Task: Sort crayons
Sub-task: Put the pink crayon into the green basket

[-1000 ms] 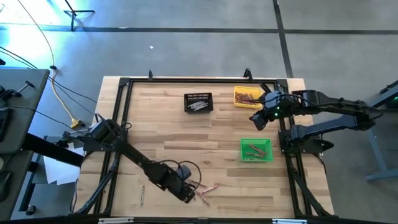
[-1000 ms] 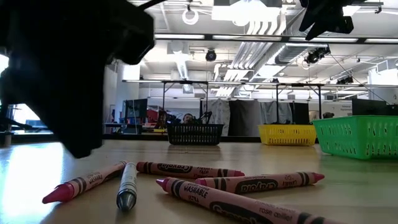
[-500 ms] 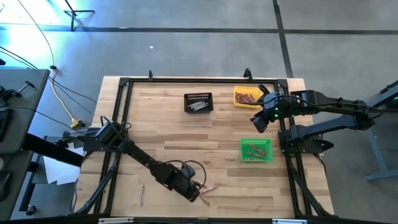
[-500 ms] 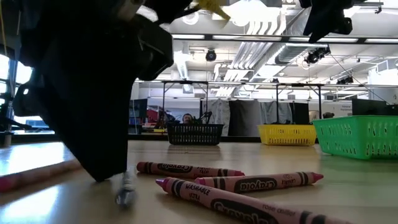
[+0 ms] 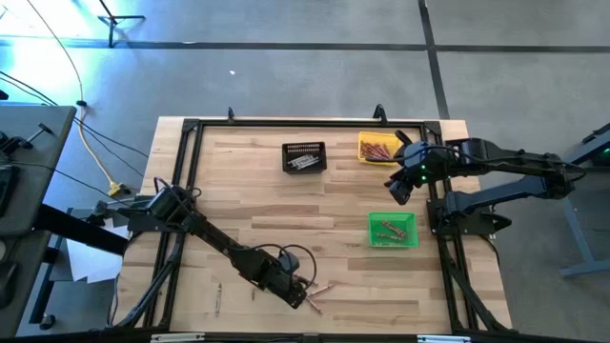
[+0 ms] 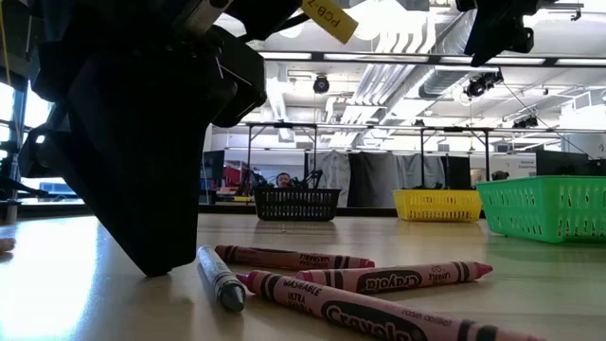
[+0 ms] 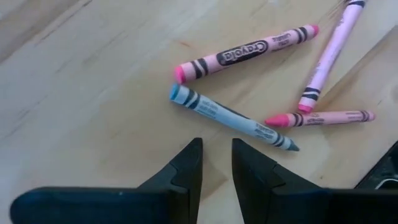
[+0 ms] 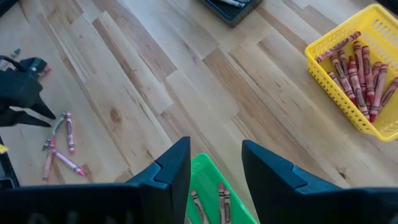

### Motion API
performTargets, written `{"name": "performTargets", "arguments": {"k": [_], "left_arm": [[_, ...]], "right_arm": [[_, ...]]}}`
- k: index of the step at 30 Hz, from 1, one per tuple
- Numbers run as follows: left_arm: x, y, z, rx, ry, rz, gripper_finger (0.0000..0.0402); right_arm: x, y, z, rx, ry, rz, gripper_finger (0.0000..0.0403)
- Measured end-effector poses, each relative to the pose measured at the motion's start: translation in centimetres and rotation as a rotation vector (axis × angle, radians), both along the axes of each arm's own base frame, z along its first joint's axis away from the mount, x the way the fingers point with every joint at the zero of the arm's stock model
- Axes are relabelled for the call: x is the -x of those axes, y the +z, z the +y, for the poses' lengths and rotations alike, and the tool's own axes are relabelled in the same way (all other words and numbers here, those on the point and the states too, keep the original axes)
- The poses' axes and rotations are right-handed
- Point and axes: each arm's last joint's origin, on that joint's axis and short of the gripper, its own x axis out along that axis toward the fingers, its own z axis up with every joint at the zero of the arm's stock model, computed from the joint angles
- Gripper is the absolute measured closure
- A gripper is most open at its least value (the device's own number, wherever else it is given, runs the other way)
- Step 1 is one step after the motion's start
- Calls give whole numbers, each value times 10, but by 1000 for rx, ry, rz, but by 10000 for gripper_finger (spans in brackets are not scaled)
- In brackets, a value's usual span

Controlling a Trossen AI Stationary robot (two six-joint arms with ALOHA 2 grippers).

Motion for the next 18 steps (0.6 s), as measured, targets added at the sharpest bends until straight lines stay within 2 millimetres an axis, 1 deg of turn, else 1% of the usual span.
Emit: {"name": "performTargets", "arguments": {"k": [5,10,14,18], "left_arm": [[-7,14,-3,34,-52,-51,330],[-10,16,-3,82,-98,-53,330],[-10,16,-3,143,-117,-18,330],[-10,16,-2,110,-145,-31,330]], "right_arm": [[0,0,0,50,71,12,274],[0,0,0,97,142,24,274],[0,0,0,87,131,22,274],[0,0,0,85,130,21,274]]}}
